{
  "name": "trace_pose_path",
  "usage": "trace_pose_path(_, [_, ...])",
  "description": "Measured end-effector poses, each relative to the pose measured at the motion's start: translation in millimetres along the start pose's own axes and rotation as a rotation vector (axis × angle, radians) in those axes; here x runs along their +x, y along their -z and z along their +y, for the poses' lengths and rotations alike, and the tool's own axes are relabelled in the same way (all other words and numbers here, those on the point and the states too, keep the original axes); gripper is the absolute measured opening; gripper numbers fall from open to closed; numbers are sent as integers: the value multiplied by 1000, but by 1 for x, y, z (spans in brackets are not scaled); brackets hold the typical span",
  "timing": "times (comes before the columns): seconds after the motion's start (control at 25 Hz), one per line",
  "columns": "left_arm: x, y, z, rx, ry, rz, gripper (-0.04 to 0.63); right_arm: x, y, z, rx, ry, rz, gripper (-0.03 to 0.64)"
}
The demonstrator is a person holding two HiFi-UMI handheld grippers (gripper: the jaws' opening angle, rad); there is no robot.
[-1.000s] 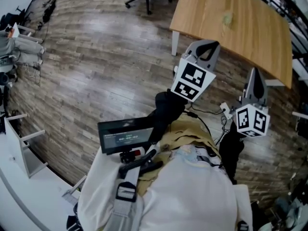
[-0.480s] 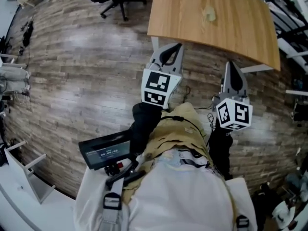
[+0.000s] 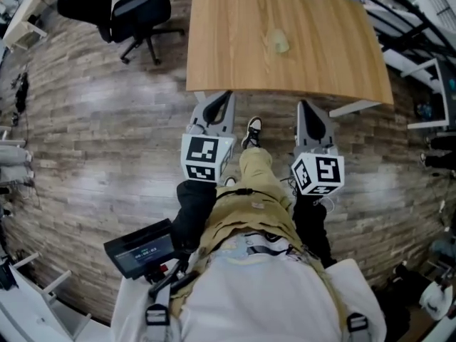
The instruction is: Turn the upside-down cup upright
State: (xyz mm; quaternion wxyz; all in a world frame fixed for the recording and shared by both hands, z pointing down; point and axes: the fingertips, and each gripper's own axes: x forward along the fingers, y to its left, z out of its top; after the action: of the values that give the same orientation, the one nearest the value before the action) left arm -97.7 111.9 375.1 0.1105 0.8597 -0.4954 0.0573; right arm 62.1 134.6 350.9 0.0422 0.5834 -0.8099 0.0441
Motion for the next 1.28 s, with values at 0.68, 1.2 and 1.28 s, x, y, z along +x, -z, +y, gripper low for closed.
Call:
trace_pose_path(0.68, [254, -90, 60, 59, -15, -37, 2, 217, -31, -155, 29, -5, -29, 21])
trace_pose_path(1.2, [342, -65, 82, 50, -47, 110, 2, 287, 7, -189, 105, -67, 77, 23])
trace_pose_path(1.28, [352, -63, 83, 55, -42, 125, 2, 293, 17, -191, 120, -70, 95, 23])
